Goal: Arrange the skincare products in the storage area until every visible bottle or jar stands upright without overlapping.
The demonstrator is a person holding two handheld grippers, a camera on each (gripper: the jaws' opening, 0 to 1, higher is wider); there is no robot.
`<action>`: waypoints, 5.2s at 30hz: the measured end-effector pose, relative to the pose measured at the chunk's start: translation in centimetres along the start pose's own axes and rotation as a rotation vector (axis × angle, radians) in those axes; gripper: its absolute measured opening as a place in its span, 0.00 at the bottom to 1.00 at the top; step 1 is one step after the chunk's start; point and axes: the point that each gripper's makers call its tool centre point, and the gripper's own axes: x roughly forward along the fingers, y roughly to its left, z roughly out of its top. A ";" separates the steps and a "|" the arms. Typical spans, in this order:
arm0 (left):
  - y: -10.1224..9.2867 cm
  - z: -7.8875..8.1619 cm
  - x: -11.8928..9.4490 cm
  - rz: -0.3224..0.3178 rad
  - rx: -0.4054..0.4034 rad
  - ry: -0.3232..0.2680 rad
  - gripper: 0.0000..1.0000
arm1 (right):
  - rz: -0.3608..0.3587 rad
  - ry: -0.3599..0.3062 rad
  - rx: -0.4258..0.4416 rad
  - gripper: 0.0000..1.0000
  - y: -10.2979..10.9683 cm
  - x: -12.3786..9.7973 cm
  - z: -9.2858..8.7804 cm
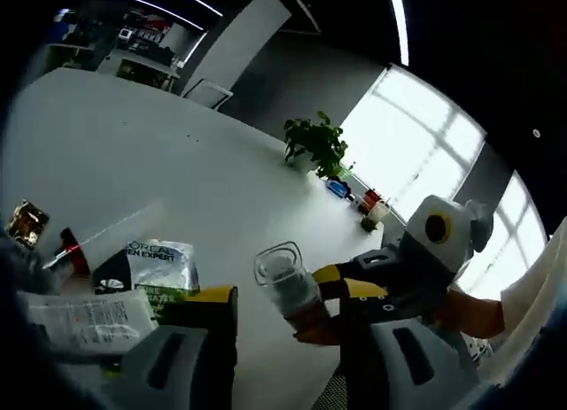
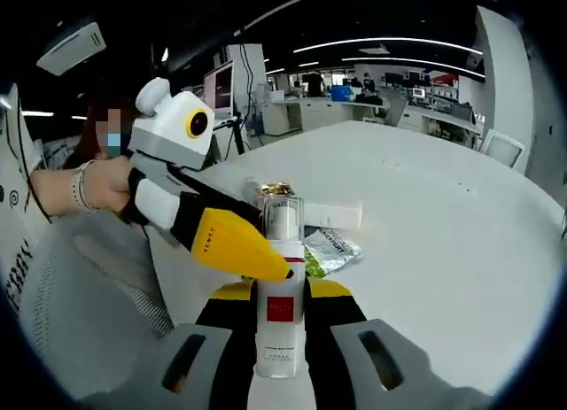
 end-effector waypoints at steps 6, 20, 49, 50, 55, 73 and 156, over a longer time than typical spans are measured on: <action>-0.3 0.4 0.5 -0.003 -0.066 -0.052 0.34 | 0.005 0.012 -0.030 0.19 0.4 0.2 -0.1; -0.4 1.2 1.2 0.001 -0.125 -0.101 0.17 | -0.035 0.029 -0.123 0.20 0.0 0.4 -0.4; -3.3 0.0 3.1 -0.168 0.587 0.124 0.15 | 0.024 0.045 -0.153 0.25 -1.5 1.4 -3.5; -3.6 -0.3 3.2 -0.192 0.627 0.138 0.15 | 0.024 0.045 -0.157 0.25 -1.6 1.5 -3.6; -4.0 -0.3 3.8 -0.227 0.720 0.149 0.15 | -0.007 -0.003 -0.206 0.24 -1.9 1.5 -3.7; -3.0 -0.4 4.6 -0.255 0.753 0.153 0.19 | -0.116 -0.037 -0.217 0.23 -3.8 2.2 -4.4; -1.0 -1.8 3.8 -0.244 0.799 0.168 0.18 | -0.101 -0.208 -0.149 0.22 -3.5 -2.1 2.2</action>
